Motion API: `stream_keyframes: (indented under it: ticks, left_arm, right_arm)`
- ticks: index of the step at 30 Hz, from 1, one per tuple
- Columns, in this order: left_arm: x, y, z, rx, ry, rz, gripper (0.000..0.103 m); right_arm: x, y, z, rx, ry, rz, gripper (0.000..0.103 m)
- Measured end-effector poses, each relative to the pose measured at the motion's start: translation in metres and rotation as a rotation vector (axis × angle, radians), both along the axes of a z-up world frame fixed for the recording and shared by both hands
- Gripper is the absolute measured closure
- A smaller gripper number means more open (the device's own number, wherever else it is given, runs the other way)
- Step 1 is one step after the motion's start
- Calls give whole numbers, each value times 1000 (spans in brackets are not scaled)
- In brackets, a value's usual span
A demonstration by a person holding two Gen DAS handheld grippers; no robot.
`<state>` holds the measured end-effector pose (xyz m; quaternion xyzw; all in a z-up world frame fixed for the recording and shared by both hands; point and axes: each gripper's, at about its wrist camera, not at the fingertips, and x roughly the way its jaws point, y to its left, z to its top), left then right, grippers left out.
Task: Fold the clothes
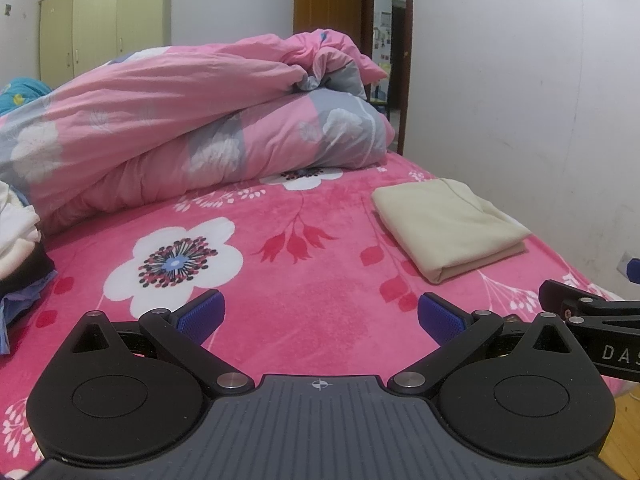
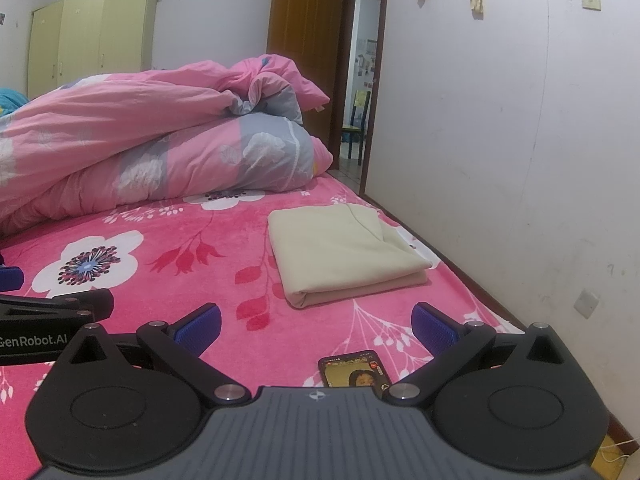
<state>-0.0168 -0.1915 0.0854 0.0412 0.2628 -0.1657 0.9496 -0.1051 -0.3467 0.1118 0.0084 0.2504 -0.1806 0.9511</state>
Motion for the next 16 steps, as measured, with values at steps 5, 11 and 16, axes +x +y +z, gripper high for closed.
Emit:
stream_keyframes:
  ticks: [5,11,16]
  left_arm:
    - [0,0,0,0,1,-2,0]
    - [0,1,-1,3,3,1,0]
    - [1,1,-1,4,5,1,0]
  right_arm:
    - [-1,0,0,-2,0,1,0]
    - [0,1,-1,-1,1,-1,0]
    - [-1,1,-1,-3,1,-4,0]
